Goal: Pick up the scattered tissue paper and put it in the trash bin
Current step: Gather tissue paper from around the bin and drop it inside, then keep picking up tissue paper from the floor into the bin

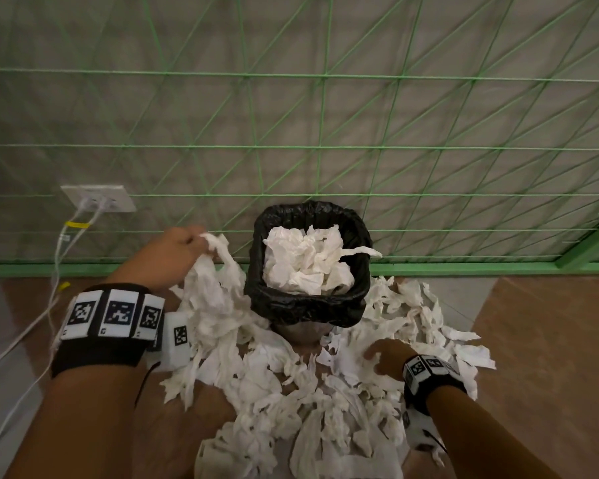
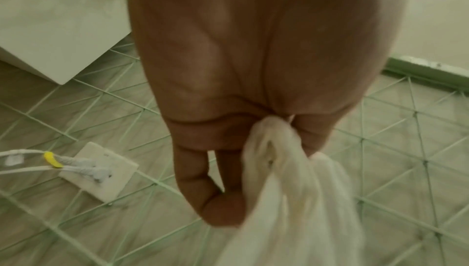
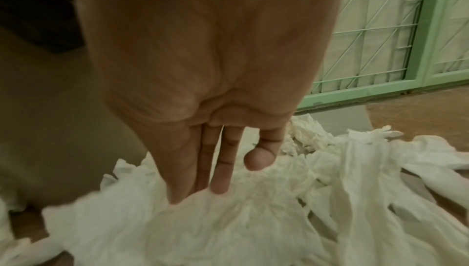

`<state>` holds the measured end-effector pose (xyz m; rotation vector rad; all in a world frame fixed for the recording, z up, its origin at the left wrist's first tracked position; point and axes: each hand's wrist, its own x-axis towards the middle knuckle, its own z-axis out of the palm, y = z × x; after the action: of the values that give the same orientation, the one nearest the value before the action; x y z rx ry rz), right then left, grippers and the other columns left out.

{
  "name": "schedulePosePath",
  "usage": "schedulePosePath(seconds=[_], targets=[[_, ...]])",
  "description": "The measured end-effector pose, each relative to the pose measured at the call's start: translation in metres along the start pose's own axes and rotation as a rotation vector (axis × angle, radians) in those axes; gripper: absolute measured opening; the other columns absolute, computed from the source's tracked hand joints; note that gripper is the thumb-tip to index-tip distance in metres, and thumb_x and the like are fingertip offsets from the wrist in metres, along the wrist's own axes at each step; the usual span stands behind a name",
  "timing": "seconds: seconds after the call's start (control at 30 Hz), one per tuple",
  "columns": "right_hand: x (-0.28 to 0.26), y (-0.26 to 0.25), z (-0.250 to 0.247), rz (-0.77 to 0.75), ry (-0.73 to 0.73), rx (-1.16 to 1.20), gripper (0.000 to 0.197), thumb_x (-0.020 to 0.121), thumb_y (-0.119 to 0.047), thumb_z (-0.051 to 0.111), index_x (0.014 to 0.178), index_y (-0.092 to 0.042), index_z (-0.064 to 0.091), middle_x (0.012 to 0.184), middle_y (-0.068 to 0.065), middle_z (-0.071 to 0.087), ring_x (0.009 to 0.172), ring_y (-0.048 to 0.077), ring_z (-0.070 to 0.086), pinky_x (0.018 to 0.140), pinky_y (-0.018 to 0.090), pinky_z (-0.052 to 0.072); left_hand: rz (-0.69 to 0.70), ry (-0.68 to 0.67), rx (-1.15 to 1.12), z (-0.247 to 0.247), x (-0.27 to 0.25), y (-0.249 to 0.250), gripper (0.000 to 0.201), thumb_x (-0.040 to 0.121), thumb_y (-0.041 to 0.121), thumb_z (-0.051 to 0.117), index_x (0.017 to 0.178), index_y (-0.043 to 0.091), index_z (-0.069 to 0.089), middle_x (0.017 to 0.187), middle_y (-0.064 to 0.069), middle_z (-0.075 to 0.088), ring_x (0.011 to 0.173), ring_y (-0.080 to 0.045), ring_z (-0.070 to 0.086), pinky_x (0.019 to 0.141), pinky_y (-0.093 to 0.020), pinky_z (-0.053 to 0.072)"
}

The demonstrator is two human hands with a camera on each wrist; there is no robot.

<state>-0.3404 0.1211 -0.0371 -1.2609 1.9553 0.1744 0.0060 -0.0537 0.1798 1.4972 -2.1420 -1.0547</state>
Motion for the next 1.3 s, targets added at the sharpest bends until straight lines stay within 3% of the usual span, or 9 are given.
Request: schedulePosePath(seconds=[0.17, 0.27, 0.4, 0.5, 0.6, 0.77, 0.97, 1.17, 1.3], targets=[[-0.002, -0.013, -0.008, 0.052, -0.083, 0.08, 0.036, 0.079, -0.007, 0.07, 0.075, -0.043, 0.067, 0.128, 0.004, 0.051, 0.109, 0.021, 0.055, 0.093, 0.026, 0.046, 0.218, 0.117, -0.153, -0.012, 0.007, 0.039, 0.038, 0.095, 0.002, 0.035, 0.089, 0.032, 0.055, 0.093, -0.008, 0.062, 0.083, -0.026, 0.058, 0.077, -0.041, 0.048], [-0.008, -0.021, 0.001, 0.128, -0.225, 0.034, 0.012, 0.087, -0.017, 0.063, 0.097, -0.023, 0.068, 0.094, 0.005, 0.064, 0.087, 0.021, 0.059, 0.073, 0.023, 0.049, 0.29, 0.27, -0.369, -0.011, 0.008, 0.088, 0.027, 0.085, 0.005, 0.044, 0.071, 0.023, 0.057, 0.084, -0.005, 0.061, 0.079, -0.017, 0.055, 0.074, -0.033, 0.042], [-0.008, -0.018, 0.002, 0.053, -0.078, -0.133, 0.038, 0.089, -0.014, 0.058, 0.126, -0.009, 0.06, 0.137, 0.012, 0.052, 0.128, 0.027, 0.048, 0.107, 0.03, 0.038, 0.309, 0.363, -0.626, 0.007, 0.018, 0.132, 0.017, 0.075, 0.01, 0.048, 0.068, 0.023, 0.058, 0.094, -0.002, 0.066, 0.09, -0.018, 0.06, 0.073, -0.031, 0.044], [-0.003, -0.01, -0.009, 0.072, 0.125, -0.038, 0.028, 0.08, -0.015, 0.068, 0.107, -0.014, 0.062, 0.123, 0.01, 0.056, 0.117, 0.025, 0.054, 0.09, 0.026, 0.045, 0.312, 0.248, -0.282, 0.042, 0.031, 0.117, 0.021, 0.083, 0.018, 0.042, 0.085, 0.017, 0.063, 0.118, -0.006, 0.058, 0.098, -0.02, 0.054, 0.086, -0.033, 0.041], [-0.002, -0.006, -0.024, 0.093, 0.349, 0.128, 0.02, 0.084, -0.018, 0.062, 0.101, -0.02, 0.052, 0.102, 0.005, 0.057, 0.103, 0.027, 0.06, 0.077, 0.027, 0.043, 0.291, -0.137, 0.435, 0.085, 0.038, 0.084, 0.04, 0.094, 0.018, 0.031, 0.107, -0.001, 0.064, 0.118, -0.015, 0.059, 0.109, -0.032, 0.051, 0.098, -0.049, 0.041], [-0.006, -0.012, -0.068, 0.118, 0.566, 0.221, 0.035, 0.098, -0.027, 0.041, 0.105, -0.003, 0.066, 0.114, 0.022, 0.066, 0.107, 0.036, 0.061, 0.089, 0.036, 0.046, 0.033, -0.411, 0.724, 0.128, 0.032, 0.042, 0.046, 0.076, 0.039, 0.017, 0.066, 0.016, 0.055, 0.082, -0.002, 0.056, 0.1, -0.03, 0.052, 0.099, -0.079, -0.001], [-0.045, -0.033, -0.166, 0.051, 0.867, 0.445, 0.044, 0.089, -0.024, 0.06, 0.121, 0.006, 0.058, 0.124, 0.029, 0.06, 0.118, 0.04, 0.055, 0.095, 0.04, 0.043, 0.281, 0.052, 0.393, 0.11, 0.027, 0.043, 0.031, 0.086, 0.032, 0.037, 0.104, 0.034, 0.062, 0.119, 0.01, 0.046, 0.119, -0.015, 0.035, 0.097, -0.05, 0.021], [-0.104, -0.085, -0.231, -0.272, 1.174, 0.541, 0.005, 0.086, -0.012, 0.052, 0.091, -0.011, 0.054, 0.085, 0.01, 0.053, 0.081, 0.022, 0.054, 0.071, 0.036, 0.04, 0.207, 0.392, -0.058, 0.09, 0.021, 0.005, 0.04, 0.078, 0.025, 0.034, 0.11, 0.032, 0.058, 0.122, 0.011, 0.051, 0.12, -0.014, 0.043, 0.106, -0.048, 0.026], [-0.129, -0.139, -0.232, -0.522, 1.442, 0.705, 0.025, 0.076, -0.002, 0.042, 0.087, -0.022, 0.053, 0.079, -0.012, 0.052, 0.068, -0.006, 0.047, 0.067, 0.002, 0.032, 0.047, 0.456, -0.202, 0.103, 0.021, -0.033, 0.038, 0.085, 0.022, 0.034, 0.115, 0.026, 0.056, 0.122, 0.001, 0.053, 0.118, -0.022, 0.047, 0.103, -0.045, 0.035]])
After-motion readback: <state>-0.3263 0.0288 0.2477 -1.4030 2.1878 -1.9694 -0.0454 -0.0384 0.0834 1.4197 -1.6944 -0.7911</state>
